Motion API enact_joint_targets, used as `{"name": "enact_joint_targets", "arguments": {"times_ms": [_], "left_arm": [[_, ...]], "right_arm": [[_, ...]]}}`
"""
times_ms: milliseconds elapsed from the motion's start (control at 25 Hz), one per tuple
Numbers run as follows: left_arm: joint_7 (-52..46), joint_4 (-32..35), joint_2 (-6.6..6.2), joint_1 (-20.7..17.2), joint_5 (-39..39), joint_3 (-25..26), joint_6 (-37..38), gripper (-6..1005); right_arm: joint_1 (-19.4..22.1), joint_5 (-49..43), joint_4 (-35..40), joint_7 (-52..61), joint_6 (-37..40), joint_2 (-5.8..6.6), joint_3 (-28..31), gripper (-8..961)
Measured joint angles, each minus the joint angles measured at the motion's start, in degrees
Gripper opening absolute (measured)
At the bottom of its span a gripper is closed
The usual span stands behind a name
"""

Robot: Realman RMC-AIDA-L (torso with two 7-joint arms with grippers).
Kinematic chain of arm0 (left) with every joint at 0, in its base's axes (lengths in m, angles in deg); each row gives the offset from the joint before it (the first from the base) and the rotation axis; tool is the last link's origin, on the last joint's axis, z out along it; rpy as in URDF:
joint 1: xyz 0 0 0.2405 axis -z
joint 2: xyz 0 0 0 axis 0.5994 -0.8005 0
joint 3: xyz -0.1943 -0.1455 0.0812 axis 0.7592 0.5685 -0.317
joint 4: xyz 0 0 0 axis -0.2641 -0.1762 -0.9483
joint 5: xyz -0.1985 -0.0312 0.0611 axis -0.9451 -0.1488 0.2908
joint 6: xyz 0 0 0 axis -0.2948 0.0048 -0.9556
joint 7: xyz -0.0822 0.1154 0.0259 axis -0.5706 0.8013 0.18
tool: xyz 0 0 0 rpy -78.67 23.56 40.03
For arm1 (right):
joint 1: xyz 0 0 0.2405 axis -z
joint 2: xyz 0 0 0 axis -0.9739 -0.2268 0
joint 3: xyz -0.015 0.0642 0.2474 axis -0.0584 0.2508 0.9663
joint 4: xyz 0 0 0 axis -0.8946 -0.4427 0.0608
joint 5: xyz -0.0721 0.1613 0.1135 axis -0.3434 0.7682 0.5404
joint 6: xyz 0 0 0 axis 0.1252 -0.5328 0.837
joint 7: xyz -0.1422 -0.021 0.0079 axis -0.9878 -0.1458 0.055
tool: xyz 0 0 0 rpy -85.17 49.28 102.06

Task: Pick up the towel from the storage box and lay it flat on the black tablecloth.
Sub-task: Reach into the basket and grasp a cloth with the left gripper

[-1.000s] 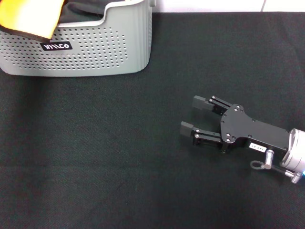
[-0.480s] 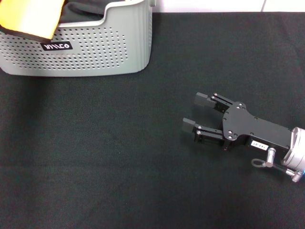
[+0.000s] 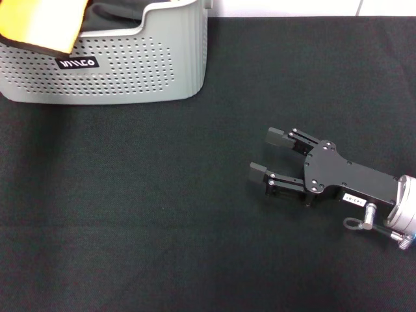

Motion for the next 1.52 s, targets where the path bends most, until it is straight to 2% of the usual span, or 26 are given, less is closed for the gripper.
{"name": "enact_joint_targets", "arguments": {"times_ms": [200,520,720,880,1280,1480,1520], "left_arm": [[0.0,-4.6,-0.08,2.1,1.5,0.1,-1.2,358],[-0.7,-10.5,-1.57,2.9,1.8,0.3,-5.0,450],[-0.7,-10.8,-1.70,2.6,1.8,0.3,-5.1,440],[-0.5,-10.5,-1.27,2.2,1.7,0.0,-5.1,361],[-0.7,-10.2,-1.80,2.3,1.7,0.2,-4.6,209],[-0.7,-10.1,-1.80,2.7,1.7,0.1,-4.4,262],[-0.7,-10.1,-1.80,2.8,1.7,0.2,-4.4,307]], "right_arm": [[0.2,-0.1,0.0,0.0,0.0,-0.05,0.0,858],[1.4,-0.1,0.0,-0.1,-0.2,-0.09,0.0,857],[1.8,0.1,0.0,-0.1,-0.3,-0.10,0.0,857],[1.7,0.1,0.0,-0.2,-0.3,-0.09,0.0,857],[1.8,0.2,0.0,-0.2,-0.4,-0.09,0.0,858],[1.7,0.2,0.0,-0.2,-0.5,-0.09,0.0,858],[1.7,0.2,0.0,-0.2,-0.6,-0.09,0.0,858]]}}
